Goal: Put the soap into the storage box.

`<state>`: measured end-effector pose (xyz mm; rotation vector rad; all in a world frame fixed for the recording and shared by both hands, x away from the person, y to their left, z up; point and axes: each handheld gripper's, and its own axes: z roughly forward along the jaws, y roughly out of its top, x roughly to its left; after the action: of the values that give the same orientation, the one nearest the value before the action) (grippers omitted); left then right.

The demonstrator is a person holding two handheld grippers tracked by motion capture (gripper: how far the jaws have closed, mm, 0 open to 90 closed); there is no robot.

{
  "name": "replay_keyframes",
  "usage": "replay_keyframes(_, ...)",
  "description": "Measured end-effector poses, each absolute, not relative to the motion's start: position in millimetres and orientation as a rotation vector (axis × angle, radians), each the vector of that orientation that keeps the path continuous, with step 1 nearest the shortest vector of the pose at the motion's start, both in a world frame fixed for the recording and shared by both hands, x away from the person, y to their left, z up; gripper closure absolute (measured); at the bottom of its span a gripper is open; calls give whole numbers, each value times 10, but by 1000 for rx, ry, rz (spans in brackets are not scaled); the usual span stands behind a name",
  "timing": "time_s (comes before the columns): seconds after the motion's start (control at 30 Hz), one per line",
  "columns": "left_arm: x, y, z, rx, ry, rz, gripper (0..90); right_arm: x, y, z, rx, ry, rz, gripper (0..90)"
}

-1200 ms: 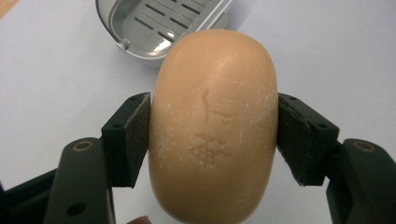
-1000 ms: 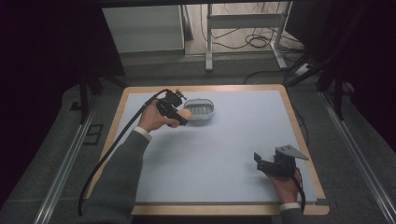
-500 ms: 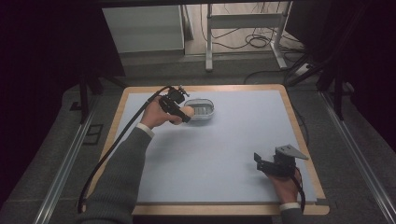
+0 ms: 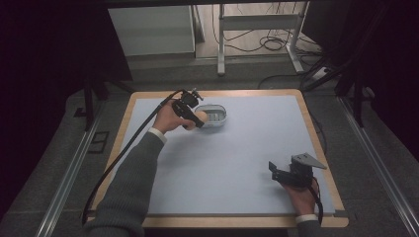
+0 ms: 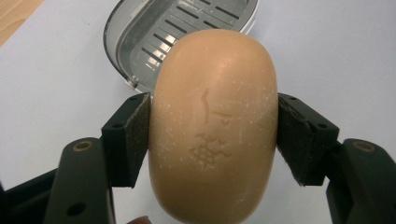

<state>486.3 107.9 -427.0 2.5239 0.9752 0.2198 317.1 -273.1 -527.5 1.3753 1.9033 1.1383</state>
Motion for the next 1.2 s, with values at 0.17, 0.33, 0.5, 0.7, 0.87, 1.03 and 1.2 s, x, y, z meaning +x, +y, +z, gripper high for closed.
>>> replay_keyframes(0.17,4901,1046,-4305,2532,972,211,322,3171,-2733,-5274,1376,1902,1139,89)
replay_keyframes(0.33,4946,998,-4318,2550,960,203,322,3172,-2730,-5275,1376,1903,1137,89)
replay_keyframes(0.5,5015,936,-4333,2561,957,199,322,3172,-2733,-5275,1378,1902,1138,89)
replay_keyframes(0.7,5091,866,-4354,2563,956,192,322,3172,-2736,-5274,1379,1901,1142,89)
replay_keyframes(0.87,5129,857,-4343,2560,957,193,322,3171,-2734,-5274,1377,1902,1141,89)
replay_keyframes(1.03,5184,850,-4317,2565,958,186,322,3170,-2736,-5274,1376,1900,1141,89)
replay_keyframes(1.2,5223,816,-4312,2562,964,187,323,3169,-2739,-5273,1378,1900,1146,89)
